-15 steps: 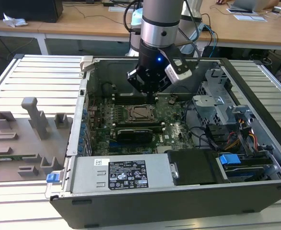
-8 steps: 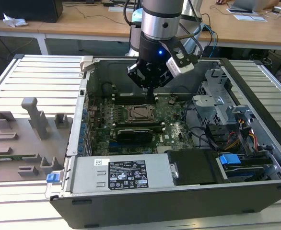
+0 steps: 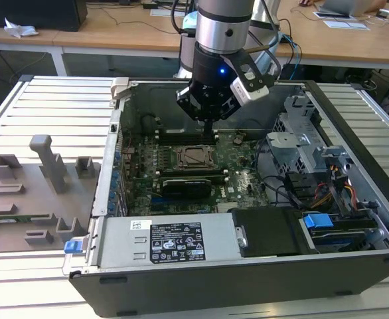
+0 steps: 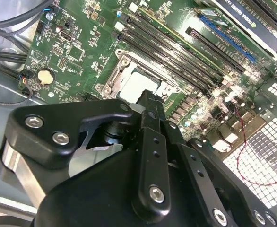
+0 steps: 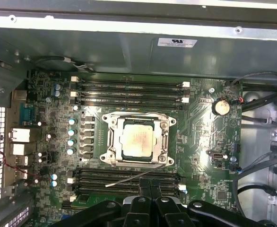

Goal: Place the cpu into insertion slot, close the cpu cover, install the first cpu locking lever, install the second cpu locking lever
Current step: 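Install the first cpu locking lever, then install the second cpu locking lever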

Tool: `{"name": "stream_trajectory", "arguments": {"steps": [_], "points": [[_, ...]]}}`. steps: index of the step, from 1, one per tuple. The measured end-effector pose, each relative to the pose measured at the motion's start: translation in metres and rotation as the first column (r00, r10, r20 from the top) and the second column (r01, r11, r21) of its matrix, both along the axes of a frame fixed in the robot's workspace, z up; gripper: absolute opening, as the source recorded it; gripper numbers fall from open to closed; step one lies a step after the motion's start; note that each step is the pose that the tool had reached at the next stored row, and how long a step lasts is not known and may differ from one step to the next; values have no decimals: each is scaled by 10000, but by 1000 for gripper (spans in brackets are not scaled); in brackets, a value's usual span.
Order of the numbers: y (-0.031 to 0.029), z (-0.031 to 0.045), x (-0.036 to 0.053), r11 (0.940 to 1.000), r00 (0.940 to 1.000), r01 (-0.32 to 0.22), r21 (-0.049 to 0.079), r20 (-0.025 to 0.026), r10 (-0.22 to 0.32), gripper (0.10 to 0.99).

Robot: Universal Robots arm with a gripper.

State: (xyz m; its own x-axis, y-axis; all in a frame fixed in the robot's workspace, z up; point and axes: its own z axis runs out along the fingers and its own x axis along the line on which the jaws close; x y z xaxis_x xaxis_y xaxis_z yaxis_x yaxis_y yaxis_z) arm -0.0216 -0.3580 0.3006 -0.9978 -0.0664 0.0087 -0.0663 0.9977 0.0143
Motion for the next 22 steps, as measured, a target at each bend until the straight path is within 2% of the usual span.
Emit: {"name": "stream_trajectory", "arguments": {"steps": [8, 17, 22], "points": [[-7, 4, 0, 10000, 10000, -1, -4, -2, 1, 106], [-192, -30, 0, 10000, 10000, 0, 0, 0, 0, 106], [-229, -51, 0, 10000, 10000, 0, 2, 0, 0, 106]]}}
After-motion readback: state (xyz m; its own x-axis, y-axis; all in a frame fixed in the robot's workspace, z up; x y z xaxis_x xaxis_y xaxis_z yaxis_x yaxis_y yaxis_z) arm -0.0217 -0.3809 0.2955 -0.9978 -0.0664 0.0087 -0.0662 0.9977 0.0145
